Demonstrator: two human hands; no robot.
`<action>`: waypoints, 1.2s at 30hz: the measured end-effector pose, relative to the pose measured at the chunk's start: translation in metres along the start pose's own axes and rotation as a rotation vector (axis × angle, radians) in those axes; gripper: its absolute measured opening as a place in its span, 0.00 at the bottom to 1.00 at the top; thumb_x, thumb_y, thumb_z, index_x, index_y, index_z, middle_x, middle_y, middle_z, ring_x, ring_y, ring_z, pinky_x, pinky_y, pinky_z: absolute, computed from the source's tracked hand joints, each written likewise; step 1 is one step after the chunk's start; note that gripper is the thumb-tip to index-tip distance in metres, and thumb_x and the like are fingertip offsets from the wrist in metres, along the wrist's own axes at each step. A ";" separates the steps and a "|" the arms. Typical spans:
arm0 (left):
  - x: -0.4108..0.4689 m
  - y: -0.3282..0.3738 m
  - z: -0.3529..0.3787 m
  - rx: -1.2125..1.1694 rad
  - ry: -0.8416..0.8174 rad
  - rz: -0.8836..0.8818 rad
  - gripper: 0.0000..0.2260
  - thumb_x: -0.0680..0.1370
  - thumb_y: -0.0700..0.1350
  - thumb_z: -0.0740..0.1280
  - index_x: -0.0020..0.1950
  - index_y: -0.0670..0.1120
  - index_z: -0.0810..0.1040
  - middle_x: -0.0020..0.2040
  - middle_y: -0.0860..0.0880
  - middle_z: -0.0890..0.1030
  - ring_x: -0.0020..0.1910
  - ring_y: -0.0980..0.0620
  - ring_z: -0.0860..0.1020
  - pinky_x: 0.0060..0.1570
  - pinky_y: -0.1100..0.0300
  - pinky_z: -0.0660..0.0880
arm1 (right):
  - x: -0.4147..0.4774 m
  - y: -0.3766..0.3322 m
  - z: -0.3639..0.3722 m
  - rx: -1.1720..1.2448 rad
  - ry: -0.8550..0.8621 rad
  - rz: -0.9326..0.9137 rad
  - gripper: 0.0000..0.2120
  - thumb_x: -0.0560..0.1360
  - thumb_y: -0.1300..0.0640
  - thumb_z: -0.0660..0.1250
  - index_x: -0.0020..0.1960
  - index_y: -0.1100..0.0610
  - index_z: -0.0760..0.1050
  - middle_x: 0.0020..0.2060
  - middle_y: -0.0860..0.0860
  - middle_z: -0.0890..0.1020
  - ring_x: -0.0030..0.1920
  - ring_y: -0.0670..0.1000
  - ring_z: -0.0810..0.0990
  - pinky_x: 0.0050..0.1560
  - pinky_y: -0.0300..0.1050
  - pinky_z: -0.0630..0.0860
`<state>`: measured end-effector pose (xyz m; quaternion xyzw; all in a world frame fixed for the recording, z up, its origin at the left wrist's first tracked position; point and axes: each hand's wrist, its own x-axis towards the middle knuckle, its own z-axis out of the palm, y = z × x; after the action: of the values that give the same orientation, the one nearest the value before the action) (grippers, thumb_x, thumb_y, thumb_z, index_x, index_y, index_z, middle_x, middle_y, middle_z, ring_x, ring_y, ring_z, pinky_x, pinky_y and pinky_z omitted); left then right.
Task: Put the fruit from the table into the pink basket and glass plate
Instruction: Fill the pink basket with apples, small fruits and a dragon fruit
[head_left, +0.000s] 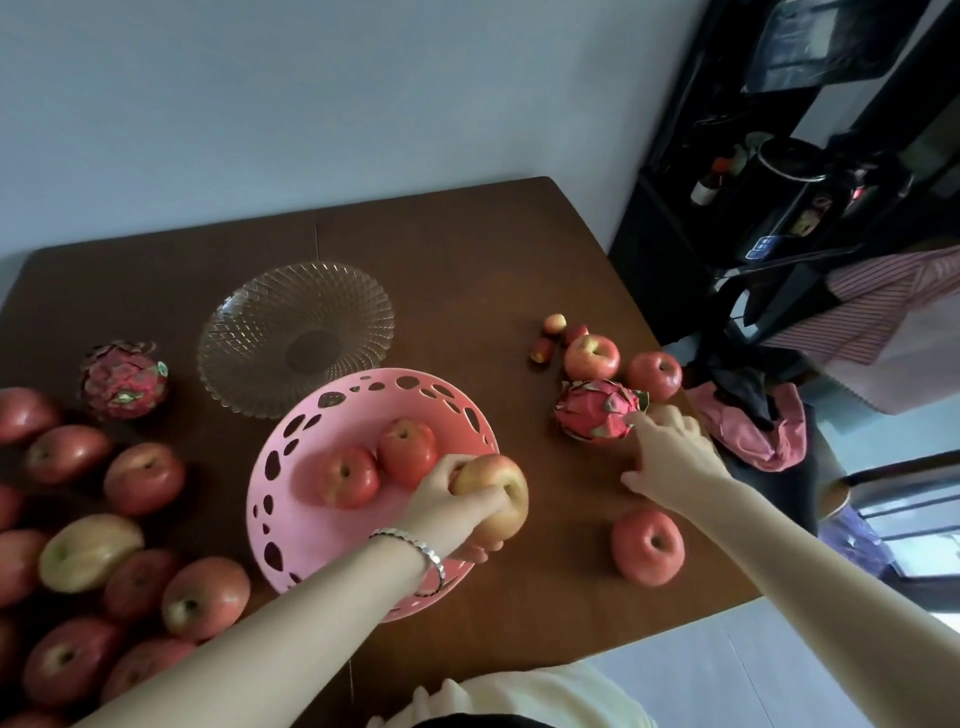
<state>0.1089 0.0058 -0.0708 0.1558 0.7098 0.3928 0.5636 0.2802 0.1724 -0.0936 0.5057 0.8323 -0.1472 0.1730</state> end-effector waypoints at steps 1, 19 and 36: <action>0.001 -0.001 -0.002 -0.005 0.003 -0.012 0.11 0.72 0.41 0.67 0.47 0.56 0.72 0.46 0.45 0.78 0.35 0.43 0.83 0.28 0.60 0.75 | 0.008 0.008 0.008 -0.024 0.003 0.140 0.32 0.71 0.51 0.69 0.71 0.54 0.60 0.66 0.59 0.64 0.65 0.62 0.65 0.60 0.53 0.70; 0.005 -0.048 -0.080 0.318 0.266 -0.074 0.26 0.73 0.46 0.70 0.68 0.50 0.63 0.58 0.49 0.68 0.47 0.47 0.77 0.38 0.56 0.81 | -0.044 -0.093 -0.018 0.355 0.018 -0.387 0.37 0.62 0.44 0.73 0.66 0.39 0.60 0.56 0.49 0.64 0.51 0.52 0.74 0.48 0.44 0.77; 0.023 -0.075 -0.087 0.779 0.417 -0.075 0.19 0.76 0.50 0.66 0.61 0.43 0.67 0.59 0.41 0.75 0.56 0.41 0.77 0.55 0.51 0.73 | -0.020 -0.172 0.067 0.082 -0.258 -0.429 0.38 0.66 0.55 0.75 0.70 0.51 0.57 0.61 0.57 0.64 0.58 0.61 0.73 0.55 0.56 0.74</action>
<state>0.0379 -0.0608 -0.1367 0.2483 0.9086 0.0983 0.3213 0.1446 0.0519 -0.1334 0.3009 0.8850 -0.2776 0.2216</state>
